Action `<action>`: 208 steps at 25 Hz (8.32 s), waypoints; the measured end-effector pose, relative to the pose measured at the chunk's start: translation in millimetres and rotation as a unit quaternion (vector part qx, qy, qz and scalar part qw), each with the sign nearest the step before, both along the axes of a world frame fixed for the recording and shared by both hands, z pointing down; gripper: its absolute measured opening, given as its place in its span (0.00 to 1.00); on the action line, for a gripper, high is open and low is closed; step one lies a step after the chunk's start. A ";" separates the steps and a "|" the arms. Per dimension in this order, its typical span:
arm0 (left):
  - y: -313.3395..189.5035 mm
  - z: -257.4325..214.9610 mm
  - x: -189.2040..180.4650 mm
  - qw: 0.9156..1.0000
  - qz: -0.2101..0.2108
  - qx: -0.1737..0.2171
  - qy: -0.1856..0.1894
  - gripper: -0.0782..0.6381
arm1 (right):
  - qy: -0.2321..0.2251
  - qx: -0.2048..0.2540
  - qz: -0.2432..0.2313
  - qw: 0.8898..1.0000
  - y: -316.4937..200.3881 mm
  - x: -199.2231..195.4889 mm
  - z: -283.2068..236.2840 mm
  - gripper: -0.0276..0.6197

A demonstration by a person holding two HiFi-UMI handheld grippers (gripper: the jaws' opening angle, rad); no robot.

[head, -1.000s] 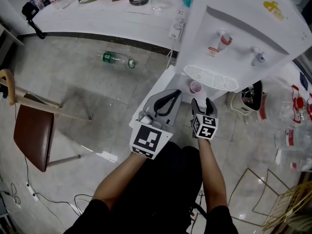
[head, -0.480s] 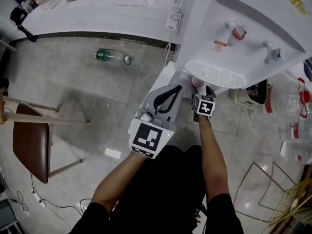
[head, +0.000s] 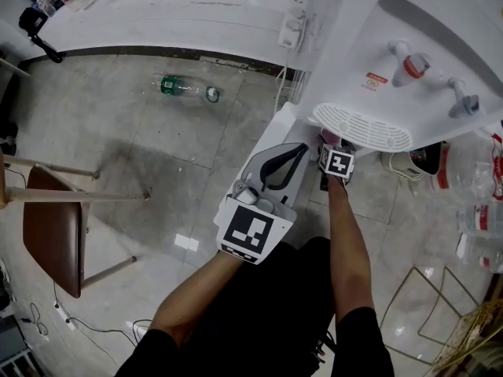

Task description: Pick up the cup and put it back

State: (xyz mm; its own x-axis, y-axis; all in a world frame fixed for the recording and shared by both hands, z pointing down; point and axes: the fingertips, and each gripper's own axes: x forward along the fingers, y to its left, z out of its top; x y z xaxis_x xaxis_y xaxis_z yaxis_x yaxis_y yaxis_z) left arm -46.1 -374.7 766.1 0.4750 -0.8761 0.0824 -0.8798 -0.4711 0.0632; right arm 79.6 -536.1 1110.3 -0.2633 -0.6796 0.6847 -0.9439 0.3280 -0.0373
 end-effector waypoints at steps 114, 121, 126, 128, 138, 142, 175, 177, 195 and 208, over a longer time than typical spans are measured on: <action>47.7 -96.7 47.9 0.997 0.012 0.070 -0.023 0.12 | -0.065 0.177 -0.136 0.973 108.4 58.6 -416.4 0.58; 40.1 -103.8 49.0 0.997 0.019 0.075 -0.031 0.12 | -0.114 0.221 -0.098 0.964 145.6 65.0 -424.5 0.36; 34.8 -114.5 46.2 0.997 0.019 0.073 -0.014 0.12 | -0.128 0.210 -0.085 0.966 168.0 61.2 -401.9 0.19; 32.2 -115.4 44.7 0.997 0.018 0.070 -0.010 0.12 | -0.133 0.188 -0.073 0.970 170.6 58.7 -378.9 0.14; 21.9 -106.9 28.1 0.999 0.023 0.025 0.018 0.12 | -0.184 0.098 -0.014 0.978 167.8 46.6 -321.2 0.04; 18.9 -108.0 27.6 1.000 0.019 0.003 0.012 0.12 | -0.178 0.065 0.002 0.982 172.0 43.8 -317.0 0.04; 293.4 -540.6 64.1 0.993 -0.058 -0.099 -0.040 0.12 | -0.181 -0.020 -0.017 0.983 435.4 79.4 -792.1 0.04; 302.8 -562.3 65.3 0.993 -0.062 -0.088 -0.037 0.12 | -0.180 -0.002 -0.023 0.983 444.9 83.0 -818.5 0.04; 381.9 -673.9 38.5 0.999 -0.026 -0.007 -0.024 0.12 | -0.164 0.171 -0.026 0.971 537.8 59.8 -997.3 0.04; 395.2 -689.4 31.5 0.999 -0.012 0.019 -0.023 0.12 | -0.158 0.211 -0.038 0.964 565.4 45.5 -1013.6 0.04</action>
